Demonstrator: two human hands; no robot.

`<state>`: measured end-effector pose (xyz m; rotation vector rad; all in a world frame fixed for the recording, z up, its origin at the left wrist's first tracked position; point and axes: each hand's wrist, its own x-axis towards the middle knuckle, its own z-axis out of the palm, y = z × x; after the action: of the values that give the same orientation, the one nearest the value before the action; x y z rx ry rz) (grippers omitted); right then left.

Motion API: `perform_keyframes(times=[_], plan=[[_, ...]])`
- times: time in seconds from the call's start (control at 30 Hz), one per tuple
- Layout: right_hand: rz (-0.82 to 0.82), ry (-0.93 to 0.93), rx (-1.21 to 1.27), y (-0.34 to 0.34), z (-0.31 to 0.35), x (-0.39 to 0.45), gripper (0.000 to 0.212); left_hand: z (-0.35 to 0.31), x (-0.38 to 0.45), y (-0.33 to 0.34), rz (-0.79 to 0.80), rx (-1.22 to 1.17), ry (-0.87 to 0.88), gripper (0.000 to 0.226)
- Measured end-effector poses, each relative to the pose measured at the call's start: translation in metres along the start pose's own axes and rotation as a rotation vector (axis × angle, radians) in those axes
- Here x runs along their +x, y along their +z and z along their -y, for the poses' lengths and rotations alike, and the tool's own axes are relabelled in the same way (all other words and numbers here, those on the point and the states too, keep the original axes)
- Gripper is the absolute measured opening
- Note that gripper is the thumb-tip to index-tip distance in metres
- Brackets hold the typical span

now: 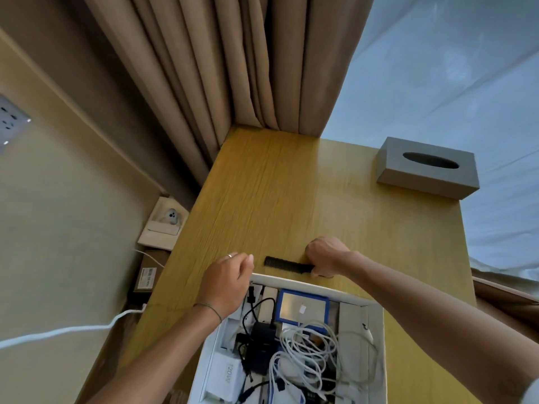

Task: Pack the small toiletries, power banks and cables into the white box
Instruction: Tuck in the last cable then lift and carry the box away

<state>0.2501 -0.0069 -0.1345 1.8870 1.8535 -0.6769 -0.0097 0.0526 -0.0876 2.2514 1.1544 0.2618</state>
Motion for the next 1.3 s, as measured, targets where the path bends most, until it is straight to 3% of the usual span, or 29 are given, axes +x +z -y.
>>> perform_keyframes(times=[0.17,0.47,0.57,0.9,1.03,1.3], plan=[[0.002,0.08,0.166,-0.009,0.003,-0.011,0.023,0.0,-0.002,0.0,-0.069,0.0,0.035,0.04],[-0.269,0.193,0.663,-0.069,0.02,-0.093,0.005,-0.002,-0.002,-0.002,-0.027,-0.135,0.015,0.043],[-0.309,0.215,0.757,-0.075,0.042,-0.134,0.021,0.0,-0.002,-0.001,-0.018,-0.174,0.009,0.043],[-0.236,0.248,0.905,-0.023,0.13,-0.204,0.026,0.005,-0.002,-0.001,0.003,-0.183,-0.006,0.042],[-0.171,0.345,1.12,0.007,0.157,-0.203,0.012,0.005,-0.003,-0.002,0.019,-0.194,0.003,0.045],[-0.19,0.555,1.216,0.047,0.19,-0.182,0.025,0.003,-0.002,-0.003,0.019,-0.184,-0.006,0.046]])
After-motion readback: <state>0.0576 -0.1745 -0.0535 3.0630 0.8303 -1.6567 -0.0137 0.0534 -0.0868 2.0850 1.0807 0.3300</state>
